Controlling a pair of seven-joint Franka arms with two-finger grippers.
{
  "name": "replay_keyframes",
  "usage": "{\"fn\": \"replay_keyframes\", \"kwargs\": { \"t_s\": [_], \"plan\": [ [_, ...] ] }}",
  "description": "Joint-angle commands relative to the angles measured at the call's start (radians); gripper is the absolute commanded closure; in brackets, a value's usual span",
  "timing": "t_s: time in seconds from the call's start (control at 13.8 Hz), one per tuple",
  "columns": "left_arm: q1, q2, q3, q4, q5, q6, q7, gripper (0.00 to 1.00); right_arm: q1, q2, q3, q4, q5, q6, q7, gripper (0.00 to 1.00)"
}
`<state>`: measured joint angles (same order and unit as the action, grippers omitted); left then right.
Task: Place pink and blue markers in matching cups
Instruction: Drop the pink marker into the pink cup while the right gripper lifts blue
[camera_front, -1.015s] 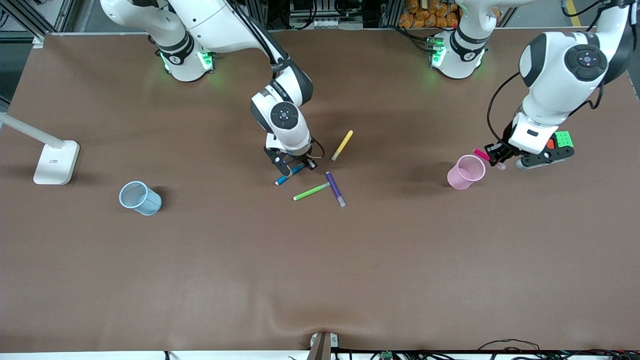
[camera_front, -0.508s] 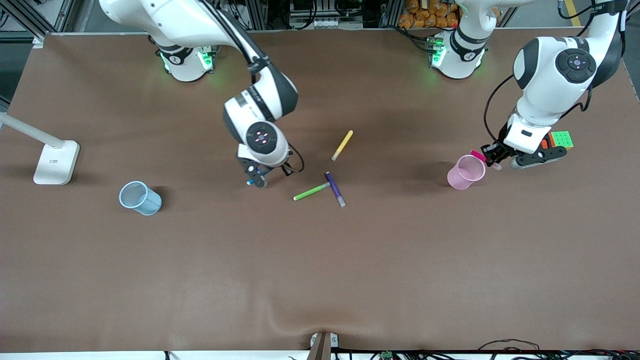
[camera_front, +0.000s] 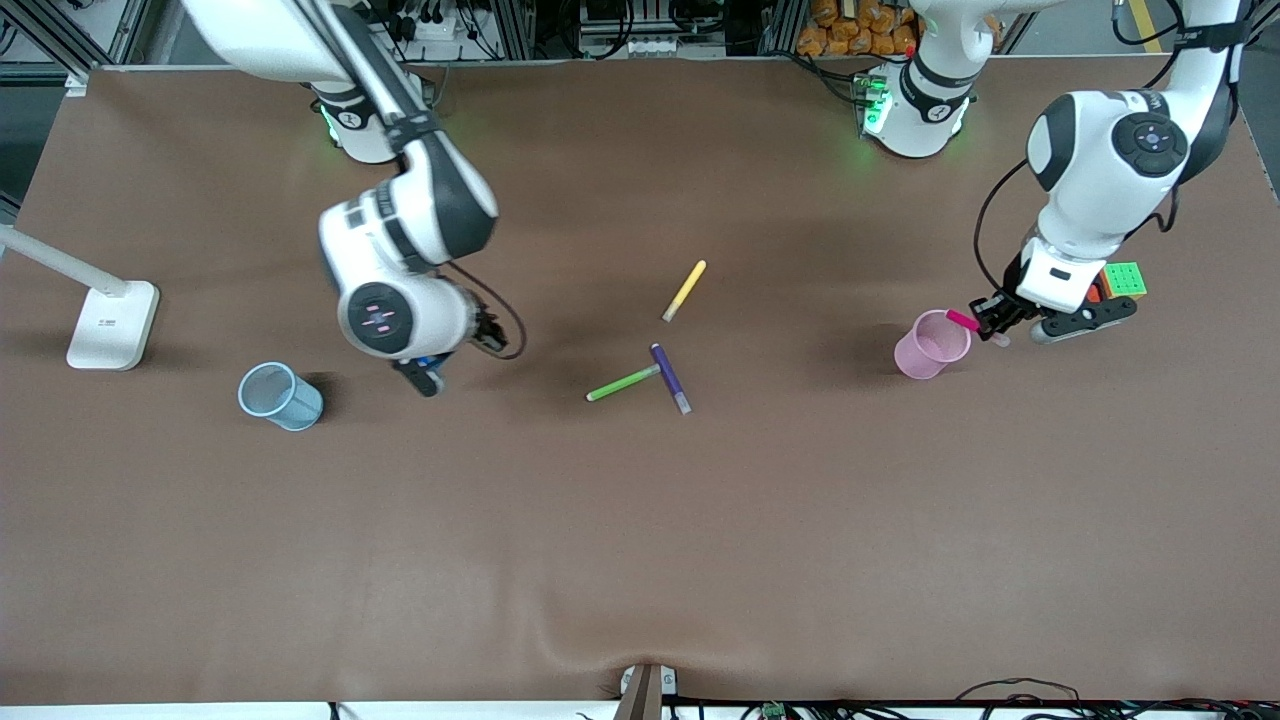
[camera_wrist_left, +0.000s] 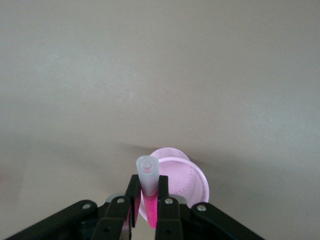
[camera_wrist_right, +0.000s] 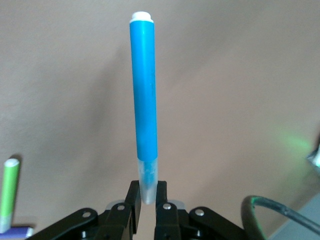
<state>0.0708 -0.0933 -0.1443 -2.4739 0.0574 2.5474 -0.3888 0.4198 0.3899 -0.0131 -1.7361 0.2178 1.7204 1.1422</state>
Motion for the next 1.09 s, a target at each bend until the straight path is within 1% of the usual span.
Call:
{"fn": "replay_keyframes", "kwargs": {
  "t_s": [0.0, 0.22, 0.29, 0.36, 0.44, 0.58, 0.73, 0.8, 0.94, 1.02],
  "plan": [
    [0.007, 0.012, -0.018, -0.01, 0.016, 0.03, -0.022, 1.0, -0.134, -0.04, 0.018, -0.016, 0.043, -0.091, -0.161, 1.0],
    [0.007, 0.055, -0.018, -0.002, 0.016, 0.057, -0.022, 1.0, -0.324, -0.042, 0.016, -0.01, 0.147, -0.217, -0.362, 1.0],
    [0.007, 0.064, -0.018, 0.0, 0.016, 0.06, -0.022, 1.0, -0.355, -0.042, 0.015, -0.008, 0.156, -0.24, -0.39, 1.0],
    [0.007, 0.066, -0.018, 0.003, 0.016, 0.06, -0.022, 0.73, -0.375, -0.04, 0.012, -0.002, 0.155, -0.255, -0.4, 1.0],
    [0.004, 0.066, -0.018, 0.01, 0.016, 0.056, -0.025, 0.01, -0.422, -0.037, 0.012, 0.001, 0.156, -0.274, -0.429, 1.0],
    [0.003, 0.063, -0.02, 0.039, 0.016, 0.036, -0.027, 0.0, -0.499, -0.033, 0.013, 0.001, 0.163, -0.301, -0.516, 1.0],
    [0.001, 0.061, -0.021, 0.107, 0.016, -0.065, -0.027, 0.0, -0.547, -0.031, 0.013, 0.001, 0.163, -0.305, -0.556, 1.0],
    [0.001, 0.057, -0.023, 0.154, 0.016, -0.137, -0.022, 0.0, -0.574, -0.028, 0.013, 0.001, 0.163, -0.305, -0.585, 1.0],
    [0.003, 0.052, -0.035, 0.284, 0.016, -0.325, -0.016, 0.0, -0.613, -0.004, 0.013, 0.001, 0.17, -0.303, -0.628, 1.0],
    [0.004, 0.049, -0.037, 0.355, 0.015, -0.417, -0.013, 0.0, -0.634, 0.006, 0.013, 0.001, 0.199, -0.303, -0.65, 1.0]
  ]
}}
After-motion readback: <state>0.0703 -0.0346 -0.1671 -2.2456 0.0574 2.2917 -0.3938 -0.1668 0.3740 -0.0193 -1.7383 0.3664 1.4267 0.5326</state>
